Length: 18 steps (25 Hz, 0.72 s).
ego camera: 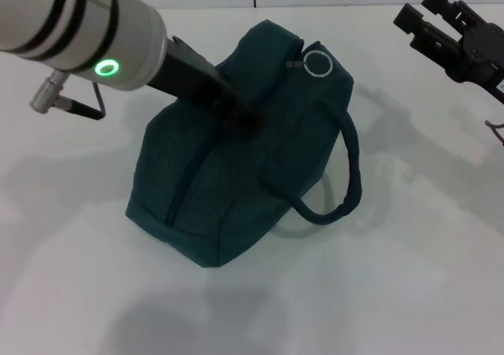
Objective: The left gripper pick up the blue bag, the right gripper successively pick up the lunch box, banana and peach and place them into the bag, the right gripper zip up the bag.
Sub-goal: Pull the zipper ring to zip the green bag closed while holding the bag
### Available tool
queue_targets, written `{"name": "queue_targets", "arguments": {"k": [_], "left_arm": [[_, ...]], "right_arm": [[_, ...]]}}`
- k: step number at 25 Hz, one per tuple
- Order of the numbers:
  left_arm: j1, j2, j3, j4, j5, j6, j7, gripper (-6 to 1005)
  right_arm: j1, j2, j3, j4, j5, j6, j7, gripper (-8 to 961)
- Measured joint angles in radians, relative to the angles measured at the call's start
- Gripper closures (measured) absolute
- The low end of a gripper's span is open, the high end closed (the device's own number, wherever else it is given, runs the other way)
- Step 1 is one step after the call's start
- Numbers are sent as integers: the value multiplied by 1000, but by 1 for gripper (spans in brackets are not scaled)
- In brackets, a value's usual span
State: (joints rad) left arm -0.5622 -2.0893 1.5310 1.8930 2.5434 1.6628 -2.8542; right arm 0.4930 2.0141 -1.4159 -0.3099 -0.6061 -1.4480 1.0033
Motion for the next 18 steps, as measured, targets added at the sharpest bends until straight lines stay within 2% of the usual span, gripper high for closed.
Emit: {"name": "queue_targets", "arguments": {"k": [7,17,18], "left_arm": [[0,0,8,4,2,-9,0,363],[26,0,57,7,9,-49,32,425],[29,0,57,8,9,-55,34,462]], "right_arm": [[1,0,0,0,0,4,0,142],[1,0,6,0,0,10,10,144],[1,0,6,0,0,10,10,144]]}}
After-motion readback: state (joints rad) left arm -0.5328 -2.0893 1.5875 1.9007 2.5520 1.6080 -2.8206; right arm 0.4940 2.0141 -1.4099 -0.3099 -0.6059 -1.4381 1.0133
